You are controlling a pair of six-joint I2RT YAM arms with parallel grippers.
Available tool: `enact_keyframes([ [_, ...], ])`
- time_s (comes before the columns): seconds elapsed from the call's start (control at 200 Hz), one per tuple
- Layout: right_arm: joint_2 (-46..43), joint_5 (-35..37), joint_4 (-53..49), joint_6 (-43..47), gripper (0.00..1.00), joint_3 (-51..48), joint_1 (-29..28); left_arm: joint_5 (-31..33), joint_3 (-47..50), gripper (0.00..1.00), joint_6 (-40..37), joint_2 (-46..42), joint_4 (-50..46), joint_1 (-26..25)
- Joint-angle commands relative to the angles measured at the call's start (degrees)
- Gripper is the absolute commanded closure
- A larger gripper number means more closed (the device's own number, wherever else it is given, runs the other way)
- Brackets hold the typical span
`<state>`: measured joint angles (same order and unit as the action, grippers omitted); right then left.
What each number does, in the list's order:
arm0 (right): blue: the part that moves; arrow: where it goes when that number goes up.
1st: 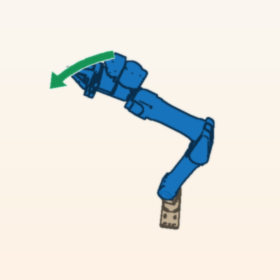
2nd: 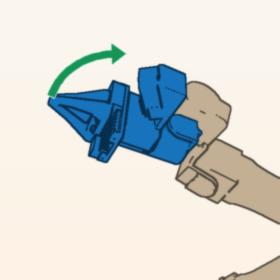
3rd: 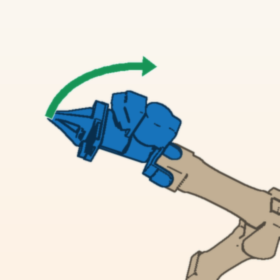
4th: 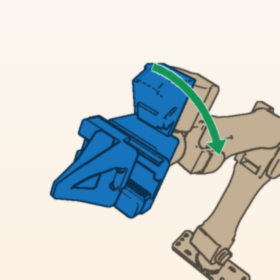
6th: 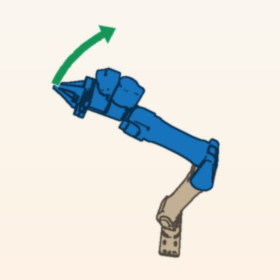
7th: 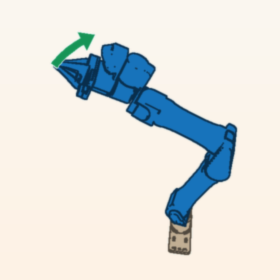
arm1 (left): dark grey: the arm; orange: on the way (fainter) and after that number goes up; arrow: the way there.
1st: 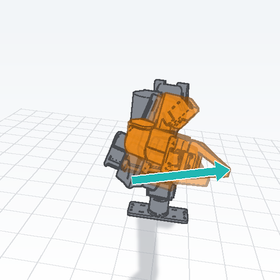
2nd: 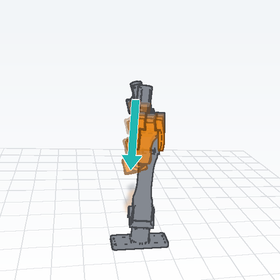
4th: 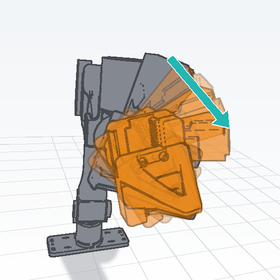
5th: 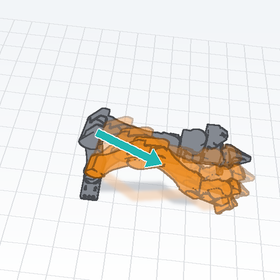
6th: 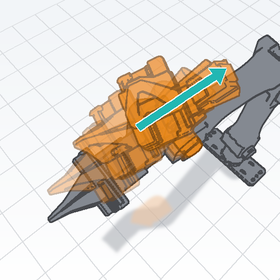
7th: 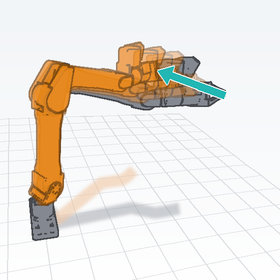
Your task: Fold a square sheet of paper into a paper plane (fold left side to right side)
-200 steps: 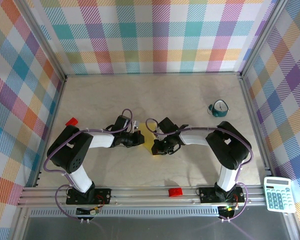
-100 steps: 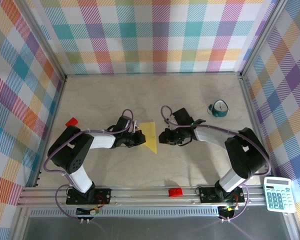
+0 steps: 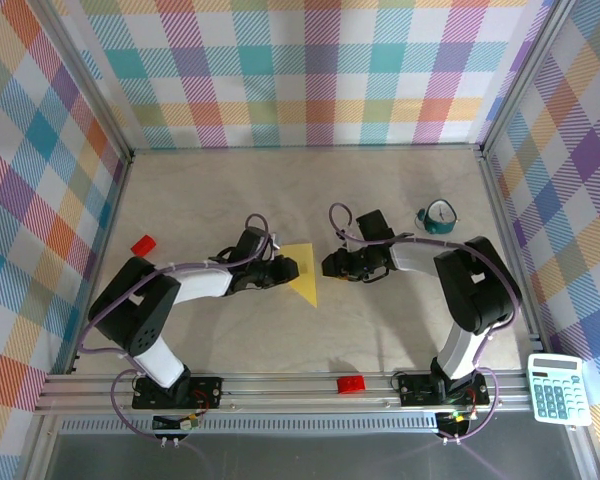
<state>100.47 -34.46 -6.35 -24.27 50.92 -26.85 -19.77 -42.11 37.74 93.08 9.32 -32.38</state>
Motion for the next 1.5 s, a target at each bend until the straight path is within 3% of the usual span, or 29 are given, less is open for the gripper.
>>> enact_keyframes([
  [0.0, 1.6, -3.3, 3.2, 2.1, 0.60, 1.7, -1.0, 1.5, -1.7, 0.65, -2.6, -3.6, -3.7, 2.1],
  [0.265, 5.2, -4.5, 4.7, 1.9, 0.60, 3.5, -2.5, 0.0, -0.1, 0.54, -4.0, -4.5, -4.9, 7.7],
  [0.385, 6.6, -4.8, 5.0, 1.8, 0.66, 4.5, -2.9, -1.4, -0.2, 0.52, -4.3, -3.6, -4.4, 9.1],
  [0.52, 7.5, -5.4, 5.6, 1.5, 0.78, 5.0, -2.9, -2.8, -0.8, 0.51, -4.5, -2.2, -3.9, 10.2],
  [0.67, 6.9, -4.5, 5.6, 1.7, 1.00, 4.8, -2.9, -4.9, -2.1, 0.48, -4.6, -0.3, -3.5, 11.1],
  [0.87, 3.1, -2.8, 6.4, 2.1, 1.00, 2.8, -2.9, -7.1, -5.6, 0.47, -5.6, 2.6, -5.1, 11.5],
  [1.495, -2.8, -0.8, 11.3, 0.2, 1.00, -1.6, -2.1, -13.4, -16.1, 0.57, -9.6, 12.8, -13.1, 11.5],
])
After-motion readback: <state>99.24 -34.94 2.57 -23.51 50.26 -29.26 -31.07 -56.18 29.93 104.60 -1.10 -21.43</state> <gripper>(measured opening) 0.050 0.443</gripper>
